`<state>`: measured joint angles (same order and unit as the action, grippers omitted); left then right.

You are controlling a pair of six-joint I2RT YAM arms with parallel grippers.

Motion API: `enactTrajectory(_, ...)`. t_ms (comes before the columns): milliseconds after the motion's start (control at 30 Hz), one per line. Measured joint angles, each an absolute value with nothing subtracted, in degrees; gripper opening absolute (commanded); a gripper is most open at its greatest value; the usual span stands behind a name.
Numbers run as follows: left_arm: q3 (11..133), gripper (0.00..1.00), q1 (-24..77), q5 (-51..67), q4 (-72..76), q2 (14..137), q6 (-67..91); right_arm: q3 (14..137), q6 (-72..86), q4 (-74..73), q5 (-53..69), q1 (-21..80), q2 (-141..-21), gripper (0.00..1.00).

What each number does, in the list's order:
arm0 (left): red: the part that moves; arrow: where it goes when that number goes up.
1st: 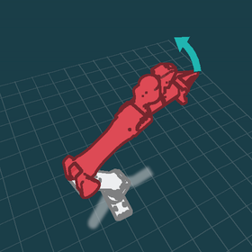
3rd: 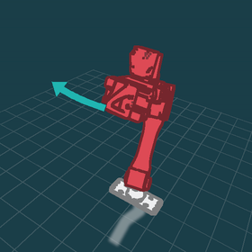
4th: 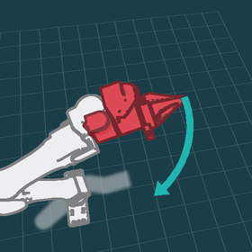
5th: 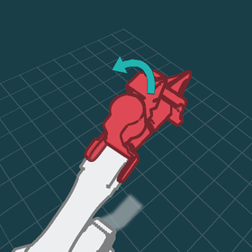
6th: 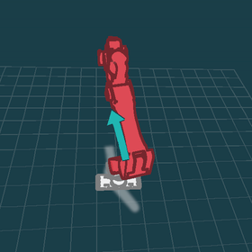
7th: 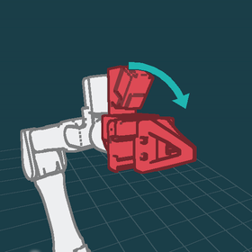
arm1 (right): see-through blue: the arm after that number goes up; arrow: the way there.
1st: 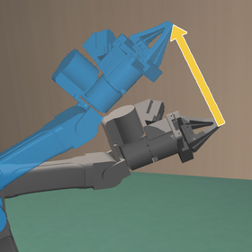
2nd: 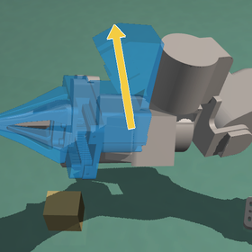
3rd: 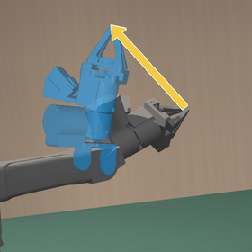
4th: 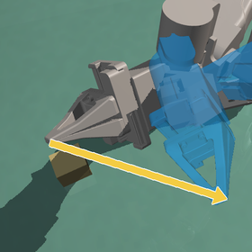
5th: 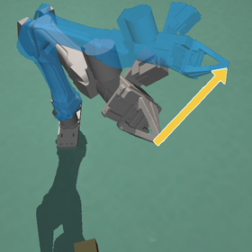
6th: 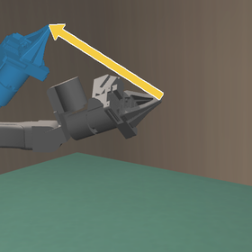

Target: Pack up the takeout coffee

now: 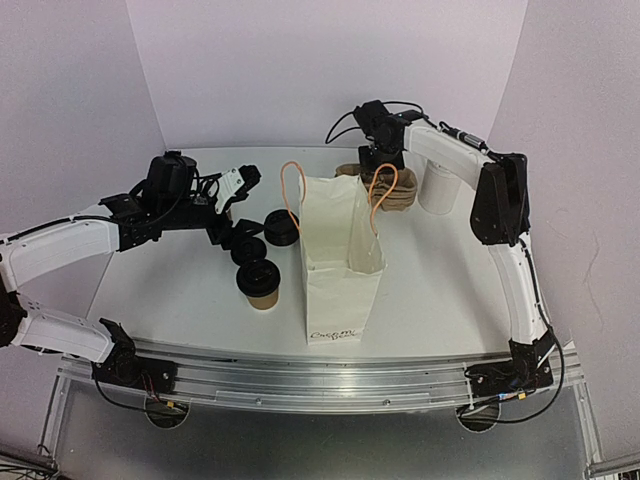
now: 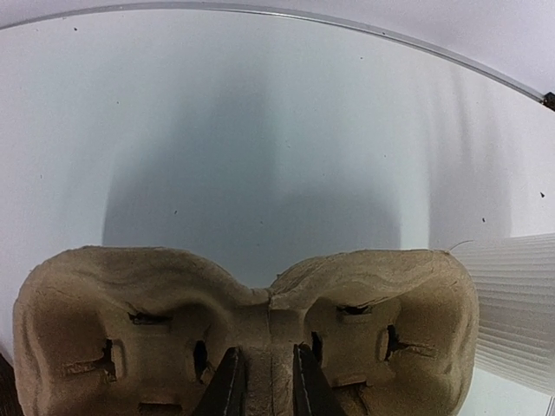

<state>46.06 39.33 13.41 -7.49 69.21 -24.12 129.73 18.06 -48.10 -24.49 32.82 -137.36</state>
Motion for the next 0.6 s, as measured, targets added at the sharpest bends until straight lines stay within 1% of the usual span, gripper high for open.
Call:
enactTrajectory(233,46.06,0.83,39.33,13.41,-7.49,69.21,-24.21,129.45,18.25,-48.13,-24.47,32.82,-137.36,0.19)
enactTrajectory(333,46.06,0.83,39.33,13.41,-7.49,69.21,-24.22,129.20,18.43,-48.13,-24.46,32.84,-137.36,0.18)
enactTrajectory(600,46.06,0.83,39.33,13.41,-7.49,69.21,-24.48,128.97,19.18,-48.10,-24.19,32.84,-137.36,0.03)
